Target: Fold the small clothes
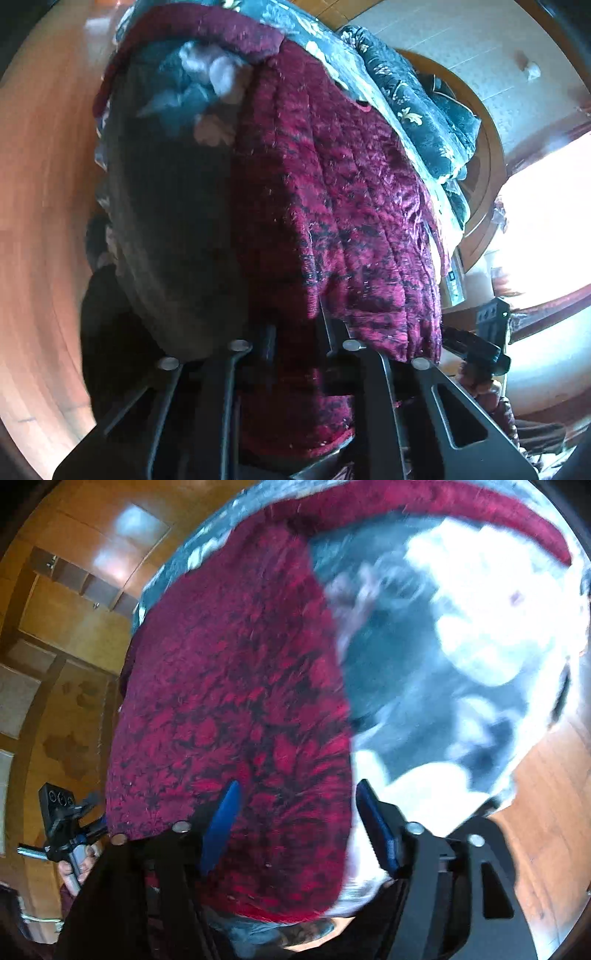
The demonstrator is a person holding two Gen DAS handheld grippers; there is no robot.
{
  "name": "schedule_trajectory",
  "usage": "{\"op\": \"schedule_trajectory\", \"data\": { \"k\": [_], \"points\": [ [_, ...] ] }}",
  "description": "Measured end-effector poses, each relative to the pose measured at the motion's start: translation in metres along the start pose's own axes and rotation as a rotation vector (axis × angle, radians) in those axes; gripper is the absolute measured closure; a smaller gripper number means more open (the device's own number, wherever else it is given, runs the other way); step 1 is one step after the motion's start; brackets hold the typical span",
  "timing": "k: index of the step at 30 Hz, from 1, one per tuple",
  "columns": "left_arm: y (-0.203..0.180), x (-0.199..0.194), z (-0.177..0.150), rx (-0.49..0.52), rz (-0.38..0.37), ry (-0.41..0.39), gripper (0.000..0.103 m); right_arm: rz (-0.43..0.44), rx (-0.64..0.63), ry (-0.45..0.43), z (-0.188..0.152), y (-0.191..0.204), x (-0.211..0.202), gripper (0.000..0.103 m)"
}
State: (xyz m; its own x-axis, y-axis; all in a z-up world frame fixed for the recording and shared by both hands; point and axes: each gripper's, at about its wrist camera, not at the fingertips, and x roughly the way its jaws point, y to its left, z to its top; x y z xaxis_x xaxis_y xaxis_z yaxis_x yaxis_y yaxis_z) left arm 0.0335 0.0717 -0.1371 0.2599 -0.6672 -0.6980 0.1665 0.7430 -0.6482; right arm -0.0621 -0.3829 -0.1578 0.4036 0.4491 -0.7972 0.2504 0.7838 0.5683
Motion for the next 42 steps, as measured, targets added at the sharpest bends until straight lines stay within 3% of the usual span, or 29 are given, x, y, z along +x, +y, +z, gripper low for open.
{"op": "schedule_trajectory", "data": {
  "k": [3, 9, 14, 17, 19, 21, 23, 24, 25, 33, 42],
  "points": [
    [-0.005, -0.020, 0.000, 0.044, 0.011, -0.025, 0.095, -0.011, -0.034, -0.001, -0.003, 0.010, -0.003, 0.082],
    [0.004, -0.033, -0.020, 0.065, 0.077, 0.015, 0.095, 0.043, -0.162, -0.065, -0.021, 0.033, -0.067, 0.087],
    [0.015, -0.020, -0.026, 0.012, 0.148, 0.057, 0.092, 0.010, -0.172, 0.036, -0.046, 0.021, -0.049, 0.087],
    [0.006, -0.026, -0.015, 0.034, 0.219, 0.003, 0.071, -0.003, -0.143, 0.092, -0.056, 0.010, -0.030, 0.087],
    [-0.008, -0.035, -0.003, 0.071, 0.262, -0.089, 0.046, 0.003, -0.157, 0.096, -0.052, 0.011, -0.028, 0.086],
    [-0.025, -0.039, 0.010, 0.110, 0.262, -0.175, 0.035, 0.015, -0.164, 0.098, -0.047, 0.010, -0.031, 0.073],
    [-0.039, -0.034, 0.019, 0.141, 0.256, -0.199, 0.031, 0.014, -0.149, 0.075, -0.035, 0.007, -0.036, 0.061],
    [-0.050, -0.027, 0.025, 0.163, 0.257, -0.206, 0.029, 0.018, -0.134, 0.056, -0.030, 0.002, -0.040, 0.051],
    [-0.061, -0.019, 0.029, 0.186, 0.266, -0.211, 0.027, 0.024, -0.101, 0.023, -0.022, -0.005, -0.046, 0.049],
    [-0.124, 0.057, 0.043, 0.387, 0.337, -0.164, 0.025, 0.076, 0.224, -0.215, 0.036, -0.072, -0.079, 0.046],
    [-0.125, 0.108, 0.038, 0.387, 0.347, -0.050, 0.025, 0.138, 0.623, -0.470, 0.117, -0.163, -0.097, 0.051]
  ]
}}
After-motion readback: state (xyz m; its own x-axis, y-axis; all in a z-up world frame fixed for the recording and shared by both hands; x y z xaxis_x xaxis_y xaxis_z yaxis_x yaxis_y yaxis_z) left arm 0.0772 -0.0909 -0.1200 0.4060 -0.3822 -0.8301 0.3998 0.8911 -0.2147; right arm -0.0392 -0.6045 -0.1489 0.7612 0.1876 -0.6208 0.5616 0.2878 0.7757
